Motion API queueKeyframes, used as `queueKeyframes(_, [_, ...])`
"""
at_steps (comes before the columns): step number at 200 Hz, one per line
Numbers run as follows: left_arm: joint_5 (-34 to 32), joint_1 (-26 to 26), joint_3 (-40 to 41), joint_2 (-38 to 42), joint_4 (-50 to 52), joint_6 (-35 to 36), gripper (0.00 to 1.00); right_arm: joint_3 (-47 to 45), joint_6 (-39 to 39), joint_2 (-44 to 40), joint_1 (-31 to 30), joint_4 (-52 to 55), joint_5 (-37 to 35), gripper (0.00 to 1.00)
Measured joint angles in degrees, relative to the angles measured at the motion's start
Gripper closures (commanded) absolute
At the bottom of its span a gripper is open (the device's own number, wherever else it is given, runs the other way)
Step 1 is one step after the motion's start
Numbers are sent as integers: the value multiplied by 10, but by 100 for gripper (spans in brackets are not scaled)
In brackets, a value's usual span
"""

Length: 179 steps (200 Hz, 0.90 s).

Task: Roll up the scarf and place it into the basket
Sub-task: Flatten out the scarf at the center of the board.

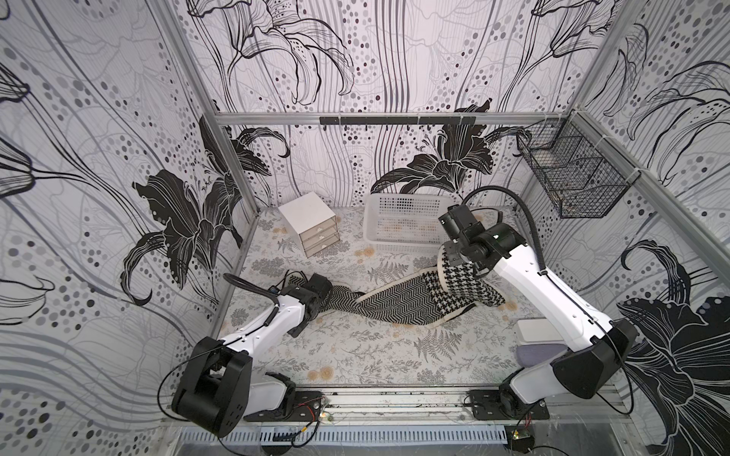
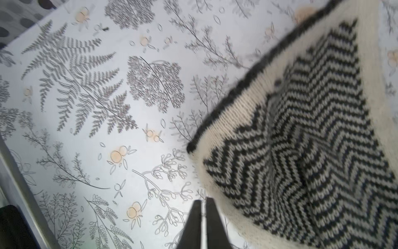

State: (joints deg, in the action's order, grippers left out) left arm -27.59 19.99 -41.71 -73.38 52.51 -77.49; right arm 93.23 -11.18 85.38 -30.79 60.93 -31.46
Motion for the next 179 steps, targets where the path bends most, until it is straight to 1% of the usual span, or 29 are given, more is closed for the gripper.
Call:
queueKeyframes(24, [-32,-5,-11,60,34,-12,100,38,21,-16,61,19,-33,100])
queueKeyframes(40, [-47,-4,-28,137,71,-14,100,75,37,-30,104,32,-53,100])
queueKeyframes(49, [-49,-5,-28,186,73,-7,100,95,47,-38,124,34,-59,100])
queueKeyframes(51, [-49,-5,-26,197,73,-5,99,99,48,-40,127,34,-61,100])
queueKeyframes(56, [-46,-8,-21,222,71,4,83,108,51,-46,134,34,-62,100])
queueKeyframes(61, [-41,-13,-15,243,68,16,62,115,54,-52,138,34,-63,100])
queueKeyframes(62, [-40,-14,-14,246,68,17,60,116,55,-52,138,34,-63,100])
queueKeyframes(66, [-33,-19,-7,259,63,24,40,121,57,-57,140,34,-63,100])
queueKeyframes(70, [-27,-23,-1,265,58,29,27,124,59,-61,140,34,-61,100])
queueKeyframes(72, [-23,-25,3,266,54,33,24,125,60,-63,140,34,-61,100])
queueKeyframes(78, [-11,-31,16,260,42,39,18,126,61,-68,140,34,-56,100])
queueKeyframes(86, [5,-35,29,229,24,44,13,125,61,-71,140,37,-49,100])
queueKeyframes(115, [49,-34,47,72,-52,44,12,79,61,-72,140,36,-20,100])
queueKeyframes(127, [56,-34,51,44,-86,44,12,54,61,-72,140,37,-9,100])
queueKeyframes(147, [56,-34,52,31,-138,44,14,29,61,-74,140,38,3,100])
queueKeyframes(156, [56,-34,51,21,-155,44,18,21,61,-78,140,38,6,100])
queueKeyframes(161, [55,-34,49,11,-161,43,23,17,61,-80,140,38,7,100])
queueKeyframes(170, [52,-34,42,-10,-168,39,33,11,61,-85,140,38,8,100])
queueKeyframes(179, [49,-34,35,-37,-174,36,48,7,61,-90,140,37,10,100])
